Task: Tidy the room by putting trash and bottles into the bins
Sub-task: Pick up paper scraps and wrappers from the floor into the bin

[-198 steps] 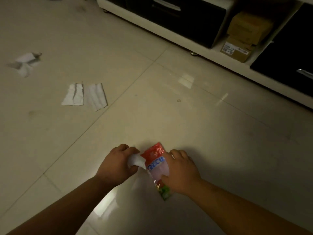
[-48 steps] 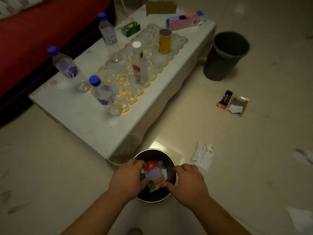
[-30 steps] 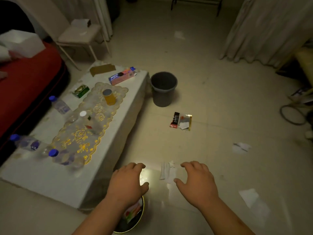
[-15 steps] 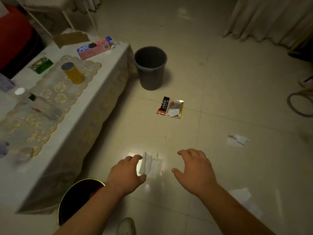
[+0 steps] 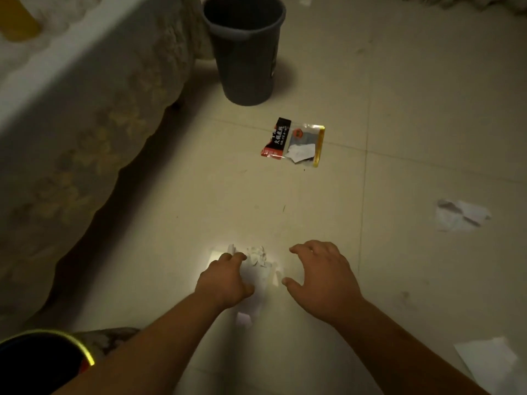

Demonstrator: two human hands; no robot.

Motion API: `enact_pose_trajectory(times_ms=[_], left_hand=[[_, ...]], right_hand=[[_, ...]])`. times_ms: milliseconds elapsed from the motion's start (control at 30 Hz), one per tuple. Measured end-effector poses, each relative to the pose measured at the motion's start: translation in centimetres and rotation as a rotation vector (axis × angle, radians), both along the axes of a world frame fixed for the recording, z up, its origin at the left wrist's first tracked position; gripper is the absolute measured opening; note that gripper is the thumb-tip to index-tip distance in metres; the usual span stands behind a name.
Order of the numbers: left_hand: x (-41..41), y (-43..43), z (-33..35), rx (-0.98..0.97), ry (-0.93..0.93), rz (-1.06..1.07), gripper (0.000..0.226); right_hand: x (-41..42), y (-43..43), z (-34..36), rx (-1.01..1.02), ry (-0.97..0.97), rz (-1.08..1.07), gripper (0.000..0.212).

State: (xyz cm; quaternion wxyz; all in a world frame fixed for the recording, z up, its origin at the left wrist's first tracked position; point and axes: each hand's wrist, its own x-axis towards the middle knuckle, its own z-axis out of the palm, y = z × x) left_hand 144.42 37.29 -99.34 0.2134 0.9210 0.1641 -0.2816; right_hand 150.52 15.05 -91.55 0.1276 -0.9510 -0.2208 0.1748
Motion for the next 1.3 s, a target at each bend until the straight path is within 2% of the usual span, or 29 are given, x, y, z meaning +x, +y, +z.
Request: enact_pose_trajectory(times_ms=[100, 200, 333, 433, 567, 733, 900, 1133, 1300], left_hand=[[1.0, -0.4, -6.1, 0.009, -0.009, -0.006, 0.082], [1.0, -0.6, -10.4, 0.037, -0.011, 0.003, 0.090], [0.1, -0.9, -13.3, 0.117, -0.041, -0.024, 0.109], [-0.6, -1.0, -13.8, 0.148, -0.092, -0.052, 0.112], [-1.0, -1.1, -13.8, 0.110, -0.131, -0.086, 0.096], [-1.0, -1.2, -13.3, 0.011, -0.147, -0.089, 0.044], [-1.4, 0.2, -11.1, -0.064, -0.134, -0.046, 0.021], [-1.6, 3.9, -5.3, -0.029, -0.260, 0.066, 0.023], [-1.6, 6.5, -3.3, -0.011, -0.291, 0.192, 0.028]], right_hand=[[1.3, 0.0, -4.5, -0.012, -0.016, 0.031, 0.063], [2.0, 0.2, -7.7, -0.005, -0.021, 0.042, 0.061], [2.0, 0.0, -10.1, -0.007, -0.013, 0.042, 0.061], [1.7, -0.3, -10.7, -0.012, -0.005, 0.026, 0.062], [1.0, -1.1, -11.0, -0.026, 0.009, 0.002, 0.063], [1.0, -1.1, -11.1, -0.040, 0.006, 0.013, 0.062], [1.1, -0.3, -10.7, -0.019, 0.011, 0.038, 0.062], [2.7, 2.9, -10.7, 0.027, 0.010, 0.086, 0.061], [3.2, 7.0, -14.5, 0.025, 0.066, 0.143, 0.059]])
